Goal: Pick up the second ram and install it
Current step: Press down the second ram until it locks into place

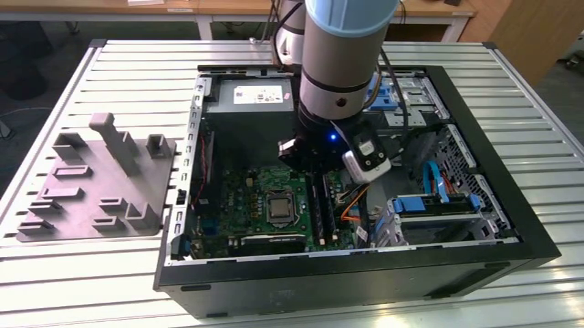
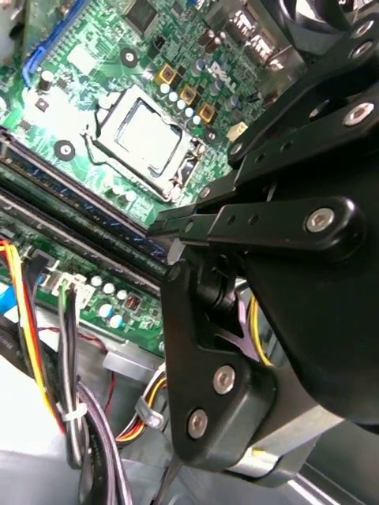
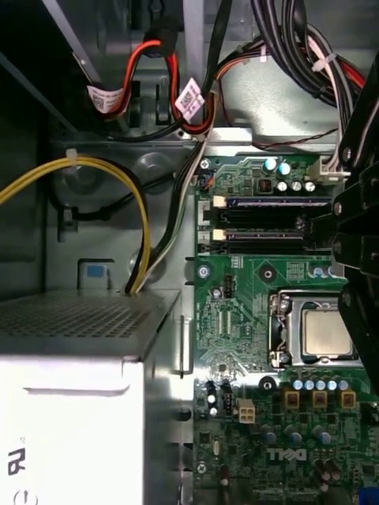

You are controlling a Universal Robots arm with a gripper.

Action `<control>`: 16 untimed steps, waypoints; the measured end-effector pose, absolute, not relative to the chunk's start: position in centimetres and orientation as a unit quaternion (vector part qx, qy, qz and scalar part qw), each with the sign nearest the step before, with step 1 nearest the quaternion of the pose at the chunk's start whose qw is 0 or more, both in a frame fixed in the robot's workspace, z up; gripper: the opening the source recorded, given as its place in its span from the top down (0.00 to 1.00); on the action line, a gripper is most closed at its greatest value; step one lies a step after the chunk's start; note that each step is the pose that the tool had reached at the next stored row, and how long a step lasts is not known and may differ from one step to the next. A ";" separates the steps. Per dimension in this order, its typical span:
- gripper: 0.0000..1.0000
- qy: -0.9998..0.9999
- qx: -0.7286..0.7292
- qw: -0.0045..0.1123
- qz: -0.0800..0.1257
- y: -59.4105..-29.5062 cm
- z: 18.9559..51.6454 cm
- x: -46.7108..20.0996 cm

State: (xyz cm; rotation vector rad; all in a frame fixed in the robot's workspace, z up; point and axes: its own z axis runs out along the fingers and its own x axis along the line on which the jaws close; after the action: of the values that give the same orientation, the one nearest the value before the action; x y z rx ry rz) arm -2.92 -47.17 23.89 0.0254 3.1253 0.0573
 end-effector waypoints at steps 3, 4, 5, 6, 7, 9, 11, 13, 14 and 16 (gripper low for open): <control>0.90 1.000 0.008 0.008 0.018 -47.2 23.9 -2.8; 0.90 1.000 0.008 0.008 0.018 -47.3 23.9 -2.8; 0.90 1.000 0.008 0.008 0.018 -47.4 23.9 -2.8; 0.90 1.000 0.008 0.008 0.018 -47.6 23.9 -2.8; 0.90 1.000 0.008 0.008 0.018 -47.9 23.9 -2.8; 0.90 1.000 0.008 0.008 0.018 -48.6 23.9 -2.8; 0.90 1.000 0.008 0.008 0.018 -49.3 23.9 -2.8; 0.90 1.000 0.008 0.008 0.018 -49.9 23.9 -2.8; 0.90 1.000 0.008 0.008 0.018 -50.2 23.9 -2.8; 0.90 1.000 0.008 0.008 0.018 -50.7 23.9 -2.8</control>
State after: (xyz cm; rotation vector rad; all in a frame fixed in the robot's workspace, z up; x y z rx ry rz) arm -2.77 -50.66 23.87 0.0254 3.1253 0.0574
